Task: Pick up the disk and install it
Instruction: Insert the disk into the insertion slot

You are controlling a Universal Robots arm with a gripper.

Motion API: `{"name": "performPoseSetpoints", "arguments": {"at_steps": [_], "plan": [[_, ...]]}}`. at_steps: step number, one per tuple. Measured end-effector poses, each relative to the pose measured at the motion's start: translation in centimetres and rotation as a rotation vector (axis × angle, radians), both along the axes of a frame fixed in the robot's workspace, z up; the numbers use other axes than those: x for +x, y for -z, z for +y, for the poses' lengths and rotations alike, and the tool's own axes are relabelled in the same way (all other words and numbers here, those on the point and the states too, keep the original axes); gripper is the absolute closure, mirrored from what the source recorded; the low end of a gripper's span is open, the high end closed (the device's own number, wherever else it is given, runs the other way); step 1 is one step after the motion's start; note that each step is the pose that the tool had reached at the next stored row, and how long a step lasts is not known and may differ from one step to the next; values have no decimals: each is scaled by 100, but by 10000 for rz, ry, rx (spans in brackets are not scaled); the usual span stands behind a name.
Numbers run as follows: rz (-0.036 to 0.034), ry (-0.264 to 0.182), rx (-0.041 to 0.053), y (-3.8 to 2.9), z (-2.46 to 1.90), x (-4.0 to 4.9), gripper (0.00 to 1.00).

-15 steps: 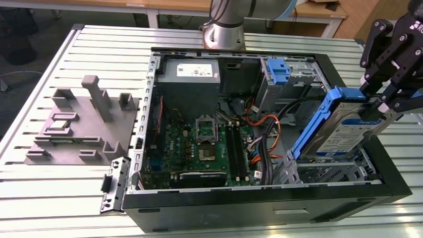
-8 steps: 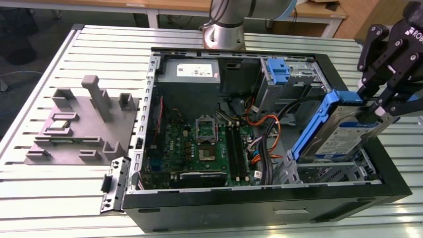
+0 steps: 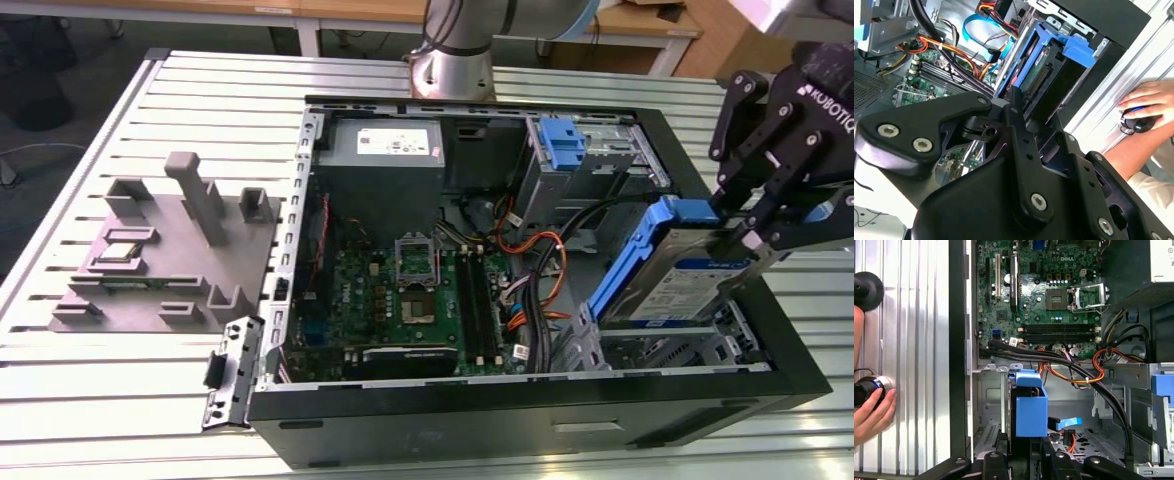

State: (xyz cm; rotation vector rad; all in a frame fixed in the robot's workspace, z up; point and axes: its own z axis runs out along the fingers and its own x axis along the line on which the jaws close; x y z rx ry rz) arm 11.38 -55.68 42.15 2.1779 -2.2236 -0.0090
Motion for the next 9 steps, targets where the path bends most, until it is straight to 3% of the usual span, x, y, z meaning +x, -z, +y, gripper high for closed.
{"name": "performPoseSetpoints", "arguments": {"at_steps": [9], "plan": [[0,-1,1,163,-10,-7,65]]}}
